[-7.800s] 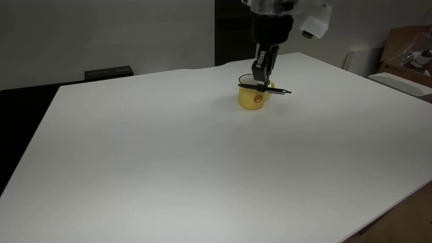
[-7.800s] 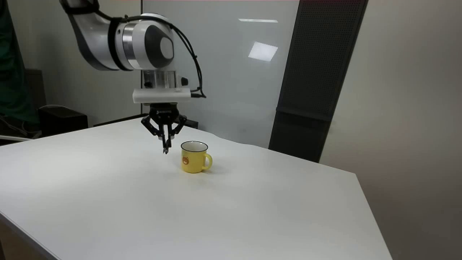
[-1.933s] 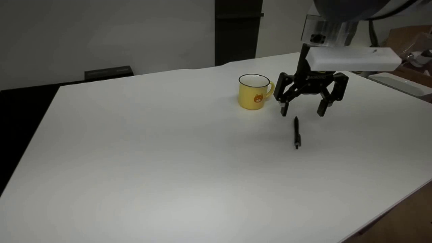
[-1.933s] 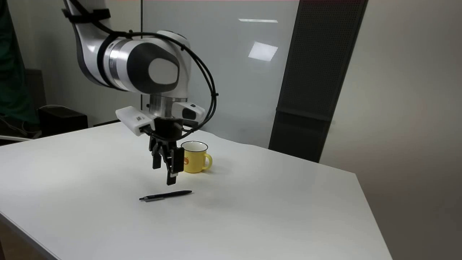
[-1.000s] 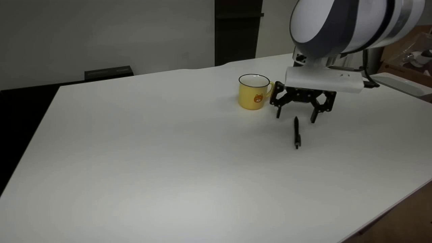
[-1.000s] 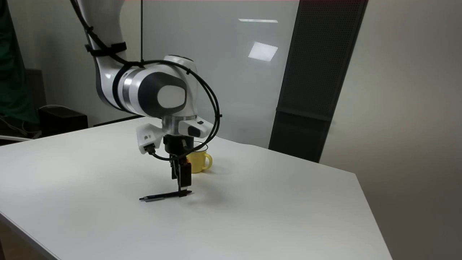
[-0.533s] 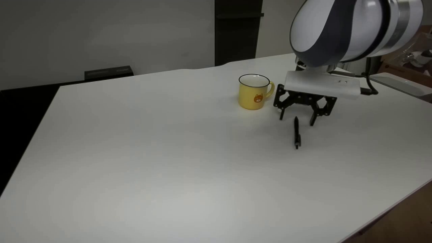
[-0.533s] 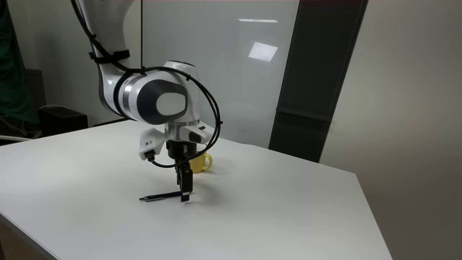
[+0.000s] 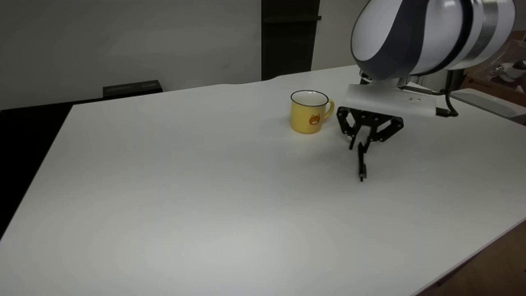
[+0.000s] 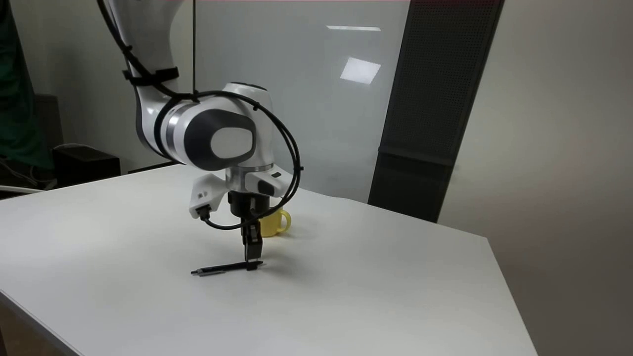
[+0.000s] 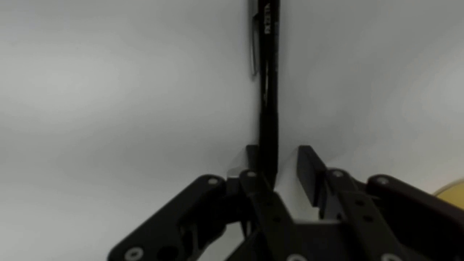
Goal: Put the pen in the cup
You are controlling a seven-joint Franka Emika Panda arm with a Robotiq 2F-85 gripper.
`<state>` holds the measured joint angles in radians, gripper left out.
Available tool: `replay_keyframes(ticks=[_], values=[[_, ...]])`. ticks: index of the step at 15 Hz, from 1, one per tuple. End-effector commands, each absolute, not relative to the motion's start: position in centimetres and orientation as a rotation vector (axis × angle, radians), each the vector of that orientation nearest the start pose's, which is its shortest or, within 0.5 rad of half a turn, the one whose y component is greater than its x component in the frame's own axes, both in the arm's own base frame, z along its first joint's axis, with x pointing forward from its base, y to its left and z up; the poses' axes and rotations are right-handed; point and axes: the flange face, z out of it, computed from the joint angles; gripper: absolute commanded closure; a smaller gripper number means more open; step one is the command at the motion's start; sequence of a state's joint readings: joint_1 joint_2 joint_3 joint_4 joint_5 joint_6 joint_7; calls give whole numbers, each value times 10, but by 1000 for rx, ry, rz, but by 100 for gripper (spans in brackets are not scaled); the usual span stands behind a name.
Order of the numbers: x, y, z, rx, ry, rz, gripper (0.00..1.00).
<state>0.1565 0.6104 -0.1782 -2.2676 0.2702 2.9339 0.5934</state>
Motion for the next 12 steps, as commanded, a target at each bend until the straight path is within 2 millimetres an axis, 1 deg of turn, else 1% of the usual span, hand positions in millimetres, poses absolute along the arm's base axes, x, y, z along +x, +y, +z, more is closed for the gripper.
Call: replay_keyframes(ticks=[1,3,4,5,8,12], values=[[519,-28,103,-2846,1291,-116,99],[518,-25,106,-2840,1270,-116,100],[517,-23,110,-2839,1255,-119,97],[517,-20,114,-2839,1237,-124,97],[517,-10,133,-2858,1160,-151,97],[524,-5,184,-2887,1049,-223,97]])
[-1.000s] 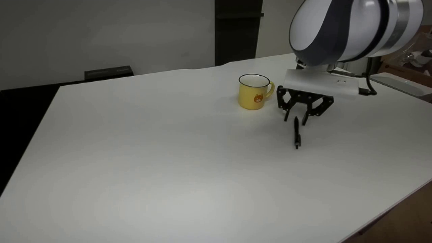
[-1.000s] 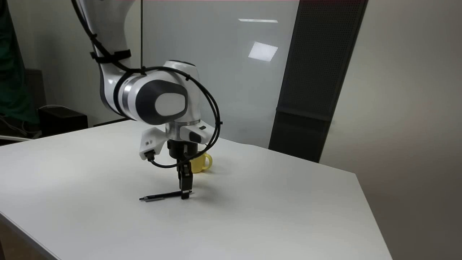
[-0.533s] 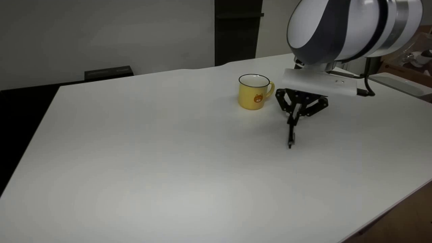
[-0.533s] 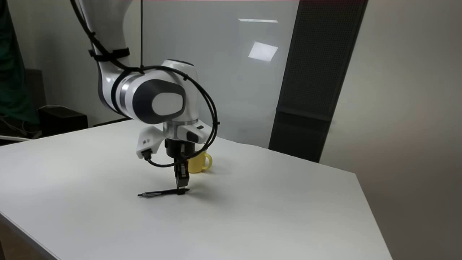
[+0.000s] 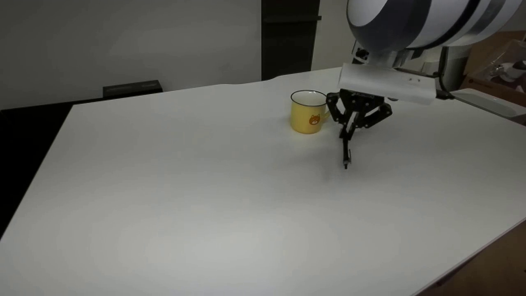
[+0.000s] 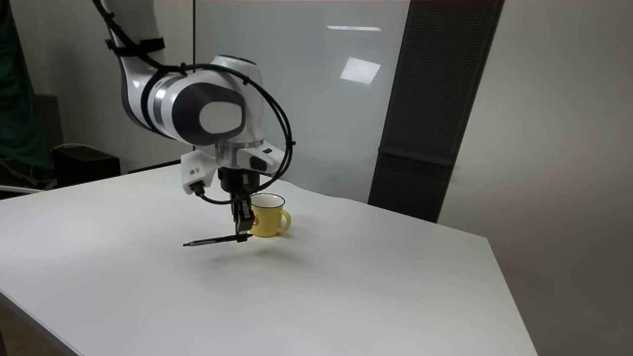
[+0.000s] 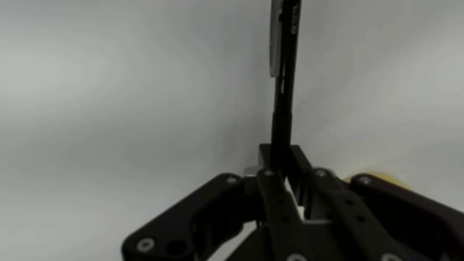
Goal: Put the pen in the cup
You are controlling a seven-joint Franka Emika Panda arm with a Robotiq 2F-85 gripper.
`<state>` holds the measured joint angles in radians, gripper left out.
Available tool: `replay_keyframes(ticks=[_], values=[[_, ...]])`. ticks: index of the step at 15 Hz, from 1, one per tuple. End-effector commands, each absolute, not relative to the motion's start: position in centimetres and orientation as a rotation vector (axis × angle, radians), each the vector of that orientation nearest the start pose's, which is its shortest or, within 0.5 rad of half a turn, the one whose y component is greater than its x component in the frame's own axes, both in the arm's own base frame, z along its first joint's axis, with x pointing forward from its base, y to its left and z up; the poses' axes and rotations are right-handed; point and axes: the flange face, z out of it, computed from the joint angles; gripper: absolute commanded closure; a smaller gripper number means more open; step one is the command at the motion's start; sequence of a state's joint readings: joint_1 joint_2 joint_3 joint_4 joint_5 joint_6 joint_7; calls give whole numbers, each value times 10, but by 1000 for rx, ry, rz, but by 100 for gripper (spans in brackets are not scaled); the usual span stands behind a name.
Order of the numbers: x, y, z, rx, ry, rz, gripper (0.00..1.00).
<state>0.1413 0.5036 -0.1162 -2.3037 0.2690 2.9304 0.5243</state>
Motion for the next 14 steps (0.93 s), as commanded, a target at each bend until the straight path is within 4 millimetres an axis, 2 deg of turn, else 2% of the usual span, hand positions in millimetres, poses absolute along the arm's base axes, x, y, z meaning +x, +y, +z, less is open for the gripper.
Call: replay_keyframes(ticks=[1,5,8,11,14], values=[[527,-5,198,-2898,1028,-237,97],[539,3,254,-2953,913,-180,97],[549,16,287,-2974,845,-70,97],[565,31,306,-2971,820,80,97],[582,41,315,-2970,795,133,97]])
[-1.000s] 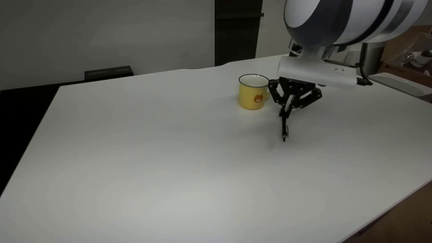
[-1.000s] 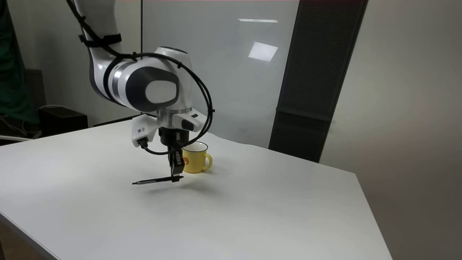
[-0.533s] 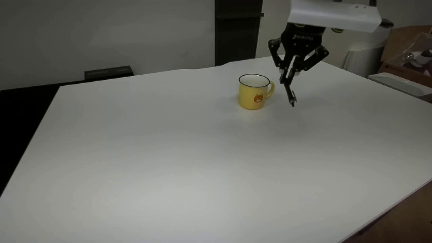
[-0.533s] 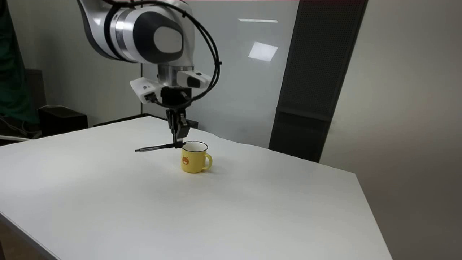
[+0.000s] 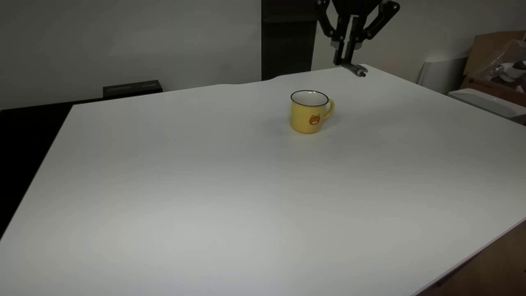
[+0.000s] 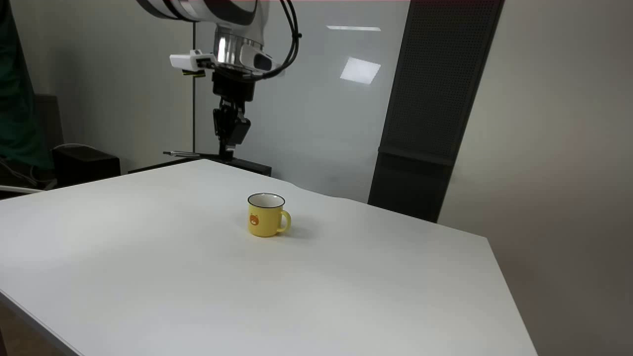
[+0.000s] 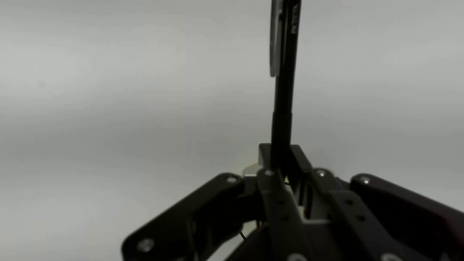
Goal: Put the pen in the cup
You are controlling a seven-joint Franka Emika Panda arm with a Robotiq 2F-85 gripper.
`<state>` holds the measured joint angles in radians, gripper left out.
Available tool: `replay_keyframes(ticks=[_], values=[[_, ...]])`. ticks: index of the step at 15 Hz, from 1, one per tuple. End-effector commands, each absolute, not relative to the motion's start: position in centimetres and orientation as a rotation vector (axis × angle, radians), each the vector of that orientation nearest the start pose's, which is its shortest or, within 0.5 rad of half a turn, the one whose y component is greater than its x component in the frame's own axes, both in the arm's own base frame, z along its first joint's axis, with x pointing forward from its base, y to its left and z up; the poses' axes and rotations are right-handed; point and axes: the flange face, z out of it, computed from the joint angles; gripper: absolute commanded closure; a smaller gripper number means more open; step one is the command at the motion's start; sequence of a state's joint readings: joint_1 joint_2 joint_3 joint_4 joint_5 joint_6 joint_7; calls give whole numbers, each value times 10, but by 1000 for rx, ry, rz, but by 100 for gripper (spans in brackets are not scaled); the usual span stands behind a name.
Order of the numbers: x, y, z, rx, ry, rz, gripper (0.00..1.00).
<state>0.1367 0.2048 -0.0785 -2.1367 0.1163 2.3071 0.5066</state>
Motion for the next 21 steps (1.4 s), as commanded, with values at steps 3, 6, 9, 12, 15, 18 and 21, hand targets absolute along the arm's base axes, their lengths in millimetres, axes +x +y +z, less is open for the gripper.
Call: replay_keyframes(ticks=[3,6,9,12,15,18,21], values=[[576,43,317,-2975,782,116,86],[584,45,314,-2969,768,135,86],[583,43,309,-2965,764,201,97],[590,32,298,-2937,806,362,97],[603,19,286,-2903,883,460,97],[624,10,280,-2866,931,472,97],[647,8,277,-2838,964,458,97]])
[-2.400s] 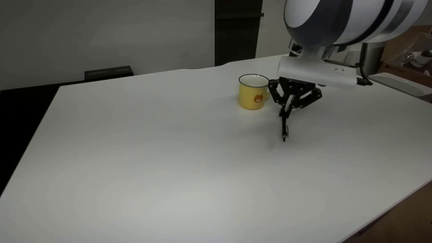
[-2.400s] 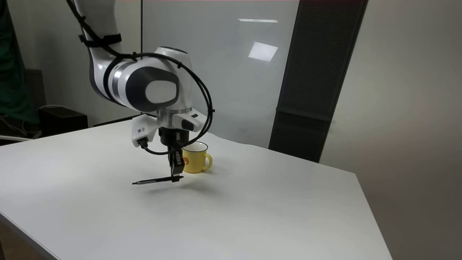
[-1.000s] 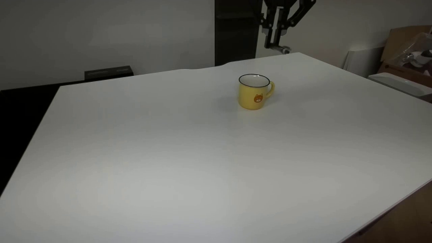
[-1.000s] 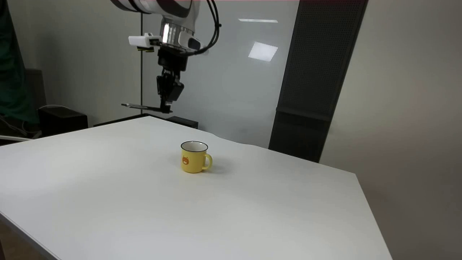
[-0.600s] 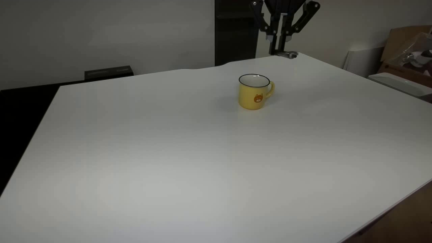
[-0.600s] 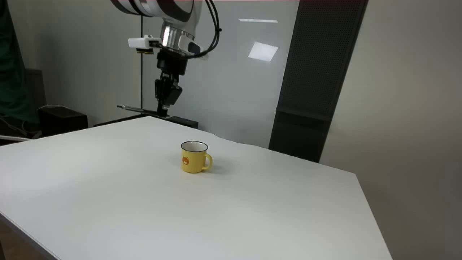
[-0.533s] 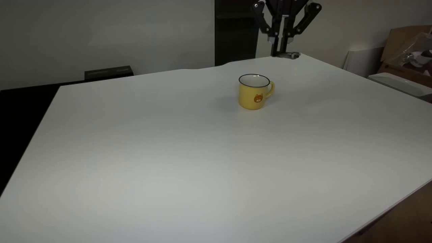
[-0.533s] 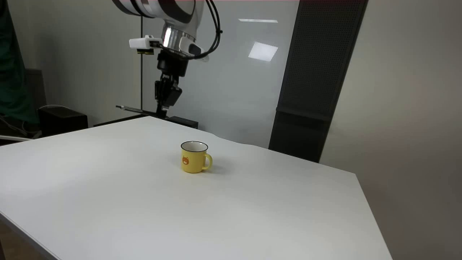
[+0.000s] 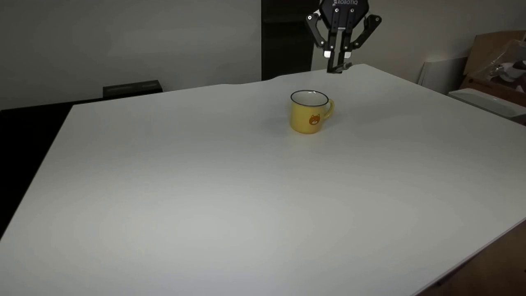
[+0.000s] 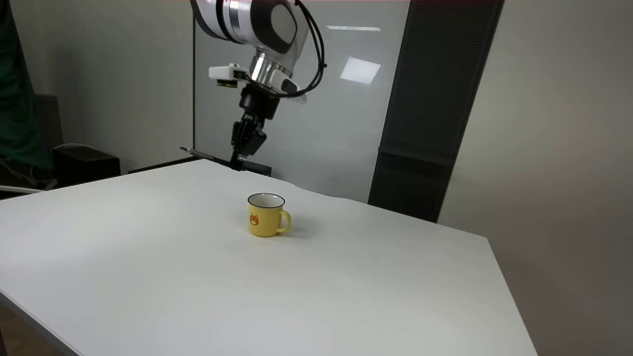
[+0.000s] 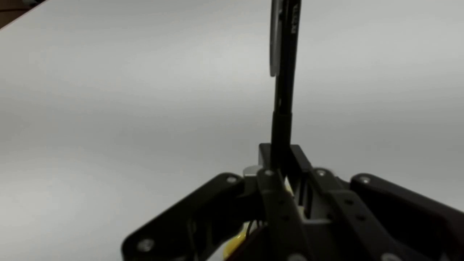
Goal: Put the pen in the cup
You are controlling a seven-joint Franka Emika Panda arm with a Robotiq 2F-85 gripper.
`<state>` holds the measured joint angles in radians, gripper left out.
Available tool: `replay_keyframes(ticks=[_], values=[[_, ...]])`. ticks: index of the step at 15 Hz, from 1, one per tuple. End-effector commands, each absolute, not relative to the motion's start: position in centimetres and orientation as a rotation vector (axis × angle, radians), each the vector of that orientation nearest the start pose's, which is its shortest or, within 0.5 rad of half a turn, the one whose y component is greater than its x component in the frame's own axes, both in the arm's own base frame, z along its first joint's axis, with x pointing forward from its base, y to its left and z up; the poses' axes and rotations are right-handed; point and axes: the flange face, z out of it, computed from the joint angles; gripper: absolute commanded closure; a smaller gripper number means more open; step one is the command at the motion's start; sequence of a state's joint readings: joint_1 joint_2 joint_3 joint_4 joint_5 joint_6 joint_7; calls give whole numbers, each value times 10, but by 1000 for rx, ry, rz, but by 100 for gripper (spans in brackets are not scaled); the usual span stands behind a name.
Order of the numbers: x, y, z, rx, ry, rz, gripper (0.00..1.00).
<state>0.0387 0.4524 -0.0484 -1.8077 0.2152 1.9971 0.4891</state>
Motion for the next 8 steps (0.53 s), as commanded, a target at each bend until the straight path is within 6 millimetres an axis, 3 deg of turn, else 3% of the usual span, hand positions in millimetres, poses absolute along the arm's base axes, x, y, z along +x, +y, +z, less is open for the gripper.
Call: replay_keyframes(ticks=[1,8], values=[[655,9,276,-2833,968,468,97],[691,1,266,-2695,1033,701,97]])
